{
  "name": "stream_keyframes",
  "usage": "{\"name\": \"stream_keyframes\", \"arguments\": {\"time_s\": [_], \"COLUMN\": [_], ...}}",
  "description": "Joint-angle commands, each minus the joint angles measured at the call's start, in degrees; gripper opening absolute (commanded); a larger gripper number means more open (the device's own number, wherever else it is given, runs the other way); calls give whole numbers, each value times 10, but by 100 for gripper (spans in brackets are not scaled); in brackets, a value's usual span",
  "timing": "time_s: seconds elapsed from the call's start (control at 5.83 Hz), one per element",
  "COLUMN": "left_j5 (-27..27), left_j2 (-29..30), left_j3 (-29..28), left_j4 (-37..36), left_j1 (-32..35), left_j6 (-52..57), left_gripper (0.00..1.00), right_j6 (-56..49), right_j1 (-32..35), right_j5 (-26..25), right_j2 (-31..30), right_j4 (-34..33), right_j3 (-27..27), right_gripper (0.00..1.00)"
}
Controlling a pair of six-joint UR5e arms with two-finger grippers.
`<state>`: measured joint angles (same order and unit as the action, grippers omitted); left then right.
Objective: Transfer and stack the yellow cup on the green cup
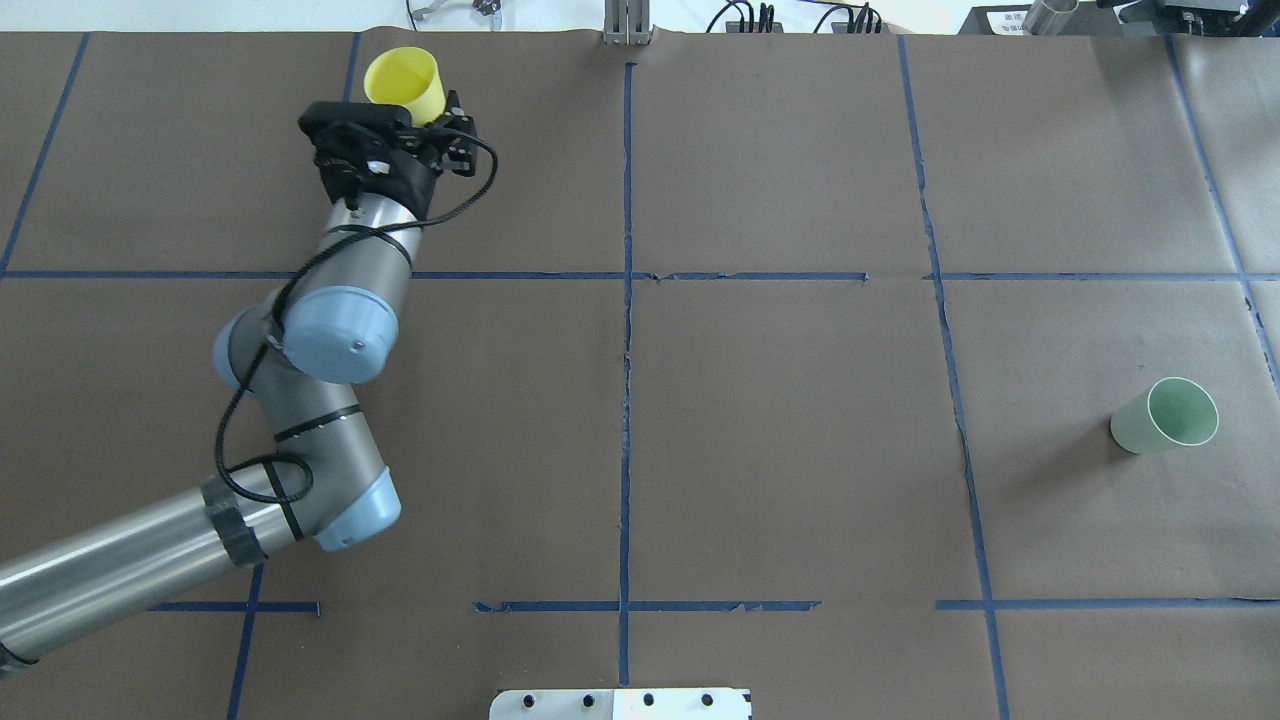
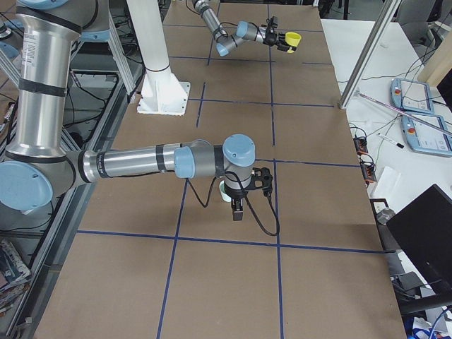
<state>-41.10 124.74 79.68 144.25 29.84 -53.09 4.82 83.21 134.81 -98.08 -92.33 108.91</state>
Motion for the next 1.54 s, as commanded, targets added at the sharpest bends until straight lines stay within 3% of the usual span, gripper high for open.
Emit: {"name": "stream_keyframes", "arguments": {"time_s": [0.0,0.17,0.34,0.51,0.69,1.03,1.2,1.37], "left_j5": [85,133,145,145,145,144,144,144], "left_j2": [61,90,107,115,122,121,122,121], "left_j3": [3,0,0,-1,-3,-10,-10,-10], "left_j4": [-93,-98,-120,-149,-153,-154,-154,-154], "left_j1": [-85,-114,-123,-124,-126,-134,-138,-141], "left_j6": [-5,-12,-25,-69,-71,-70,-69,-68], "left_gripper": [33,33,33,33,33,33,34,34], "right_j6": [84,122,219,317,352,357,405,440], "right_j1": [-46,-67,-89,-124,-175,-219,-247,-273], "right_j5": [2,7,42,41,40,7,-8,-16], "right_j2": [78,124,161,224,271,424,475,562], "right_j4": [-5,-6,-1,-6,-26,-206,-219,-219], "right_j3": [2,7,8,13,10,1,-25,-102], "right_gripper": [99,90,100,100,100,100,100,100]}}
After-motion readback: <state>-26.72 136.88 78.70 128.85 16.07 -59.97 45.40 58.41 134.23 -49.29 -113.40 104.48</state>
